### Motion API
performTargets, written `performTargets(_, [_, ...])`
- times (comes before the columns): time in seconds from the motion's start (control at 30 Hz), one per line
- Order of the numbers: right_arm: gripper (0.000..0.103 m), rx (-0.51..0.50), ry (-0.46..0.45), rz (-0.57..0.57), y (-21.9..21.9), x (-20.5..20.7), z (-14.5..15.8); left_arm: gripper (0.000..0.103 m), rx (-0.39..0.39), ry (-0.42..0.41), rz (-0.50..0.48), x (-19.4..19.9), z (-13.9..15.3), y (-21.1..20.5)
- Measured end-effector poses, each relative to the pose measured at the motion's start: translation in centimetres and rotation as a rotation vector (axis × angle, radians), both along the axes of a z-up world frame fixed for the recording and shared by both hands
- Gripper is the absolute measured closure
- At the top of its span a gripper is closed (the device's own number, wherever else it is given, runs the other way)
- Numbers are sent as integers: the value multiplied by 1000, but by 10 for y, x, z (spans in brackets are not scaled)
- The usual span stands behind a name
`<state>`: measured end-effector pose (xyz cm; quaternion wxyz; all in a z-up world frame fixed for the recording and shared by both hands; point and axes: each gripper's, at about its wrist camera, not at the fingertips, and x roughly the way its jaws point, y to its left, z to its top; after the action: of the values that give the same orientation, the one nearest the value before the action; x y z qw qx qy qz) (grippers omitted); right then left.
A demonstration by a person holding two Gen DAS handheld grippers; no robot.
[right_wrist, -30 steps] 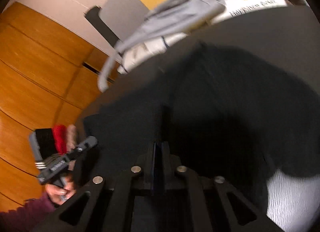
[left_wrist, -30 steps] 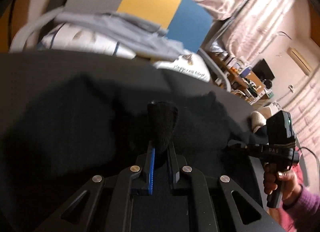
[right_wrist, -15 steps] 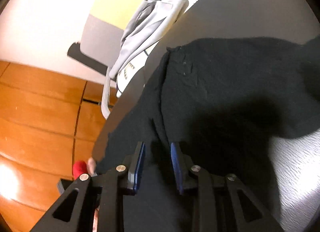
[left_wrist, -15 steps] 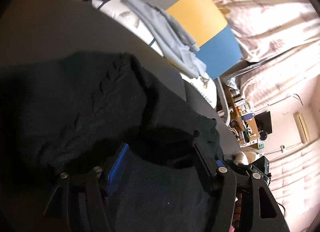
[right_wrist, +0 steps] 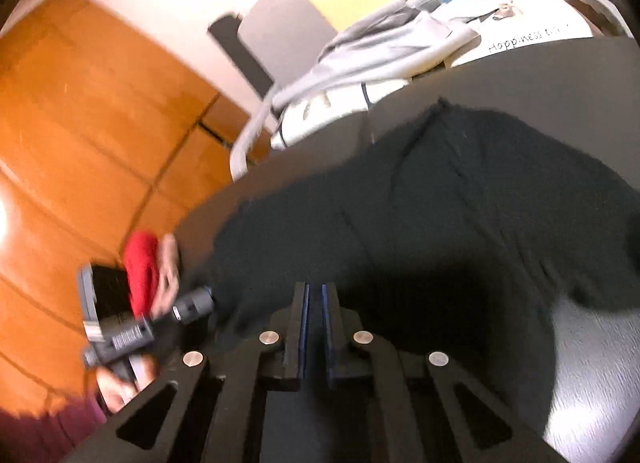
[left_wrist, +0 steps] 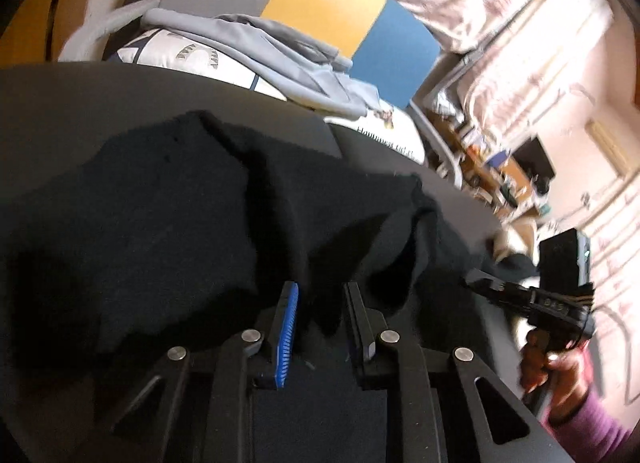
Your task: Fold clothes
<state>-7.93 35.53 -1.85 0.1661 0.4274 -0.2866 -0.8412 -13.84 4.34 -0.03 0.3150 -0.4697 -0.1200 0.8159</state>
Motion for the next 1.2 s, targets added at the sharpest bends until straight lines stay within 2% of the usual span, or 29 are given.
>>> performTargets(0.07, [90,33,-39,-13,-1,12,-5,80,-14,10,-19,10,-2,-4])
performTargets(0.1, [80,47,-57,-28,-1,18,-8,79,-15,17,-27,15,-3,-7])
performTargets(0.13, [78,47,-65,-48,1,23,-9,77,-16,23,-34,20,-4,-9])
performTargets(0.23, [78,-85,-22,-151,16,26,-3,70,13,42,-20,28,0,-17])
performTargets(0.3, [78,-164,-9,-211,24,21,1,69,37,24,20,23,3,-22])
performTargets(0.37, [78,-183,-10,-249,26,10,6,68,58,8,72,17,5,-27])
performTargets(0.47, [77,-122,-54,-267,19,-9,12,55,65,-22,152,7,3,-34])
performTargets(0.53, [77,-67,-92,-272,13,-17,12,41,75,-54,184,2,0,-34])
performTargets(0.6, [77,-13,-148,-269,5,-23,5,39,82,-87,183,-3,-4,-28])
performTargets(0.7, [77,29,-207,-262,0,-14,-10,39,13,-102,177,-9,-10,-15])
performTargets(0.8, [76,-6,-203,-260,-4,-9,-22,41,-23,-97,164,-11,-16,-4])
performTargets(0.87, [76,-35,-191,-247,-7,-7,-24,56,-33,-92,155,-12,-15,4])
performTargets(0.9, [77,-49,-193,-231,-9,-8,-25,73,-33,-106,140,-13,-16,9])
performTargets(0.93, [77,-62,-202,-207,-12,-10,-25,78,-37,-121,126,-14,-17,13])
performTargets(1.0, [77,-59,-213,-159,-20,-14,-26,81,-38,-123,109,-15,-16,20])
performTargets(1.03, [78,-37,-212,-141,-25,-17,-26,88,-42,-111,100,-15,-13,22])
performTargets(1.07, [92,-14,-202,-135,-27,-18,-23,92,-49,-99,95,-14,-10,21])
performTargets(1.1, [97,-10,-184,-146,-24,-16,-17,98,-50,-87,95,-14,-6,20])
performTargets(1.2, [99,2,-128,-178,-14,-8,0,98,-5,-34,91,-9,15,9])
